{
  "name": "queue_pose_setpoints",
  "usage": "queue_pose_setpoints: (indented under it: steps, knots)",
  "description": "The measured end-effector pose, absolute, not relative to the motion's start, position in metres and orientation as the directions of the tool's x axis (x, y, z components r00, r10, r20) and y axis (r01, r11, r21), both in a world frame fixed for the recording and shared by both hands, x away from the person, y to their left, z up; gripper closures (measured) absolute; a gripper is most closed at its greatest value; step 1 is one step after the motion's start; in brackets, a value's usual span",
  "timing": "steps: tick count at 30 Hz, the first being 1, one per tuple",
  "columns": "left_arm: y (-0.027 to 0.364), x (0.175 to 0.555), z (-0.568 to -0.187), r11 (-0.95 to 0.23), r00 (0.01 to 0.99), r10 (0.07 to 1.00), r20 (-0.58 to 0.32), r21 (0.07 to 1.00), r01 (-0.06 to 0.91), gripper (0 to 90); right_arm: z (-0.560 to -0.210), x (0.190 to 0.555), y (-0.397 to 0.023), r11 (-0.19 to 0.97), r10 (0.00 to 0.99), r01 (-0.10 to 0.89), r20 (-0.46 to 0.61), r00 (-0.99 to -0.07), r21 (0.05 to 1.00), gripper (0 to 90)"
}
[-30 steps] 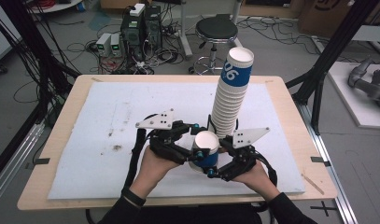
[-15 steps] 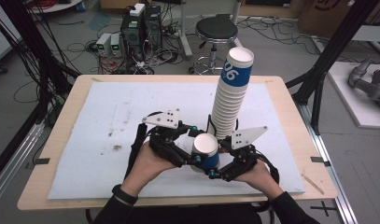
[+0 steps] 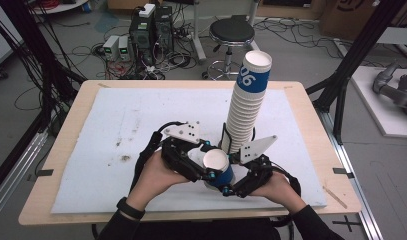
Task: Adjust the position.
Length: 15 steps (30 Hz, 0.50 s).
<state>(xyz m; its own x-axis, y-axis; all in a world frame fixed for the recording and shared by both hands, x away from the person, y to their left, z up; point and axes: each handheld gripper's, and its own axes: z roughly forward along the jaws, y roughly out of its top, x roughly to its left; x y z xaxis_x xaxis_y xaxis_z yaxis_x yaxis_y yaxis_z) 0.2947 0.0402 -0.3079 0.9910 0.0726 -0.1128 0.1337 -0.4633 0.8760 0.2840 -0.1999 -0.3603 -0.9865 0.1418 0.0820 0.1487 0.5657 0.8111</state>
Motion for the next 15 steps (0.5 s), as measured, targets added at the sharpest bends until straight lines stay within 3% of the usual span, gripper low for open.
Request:
queue_pose_setpoints:
  steps: [15]
  knots:
    - [0.059, 0.301, -0.306, -0.269, 0.987, 0.046, -0.153, 0.95, 0.159, 29.7, -0.35, 0.287, -0.215, 0.409, 0.154, 0.178, 0.125, -0.98, 0.895, 18.7]
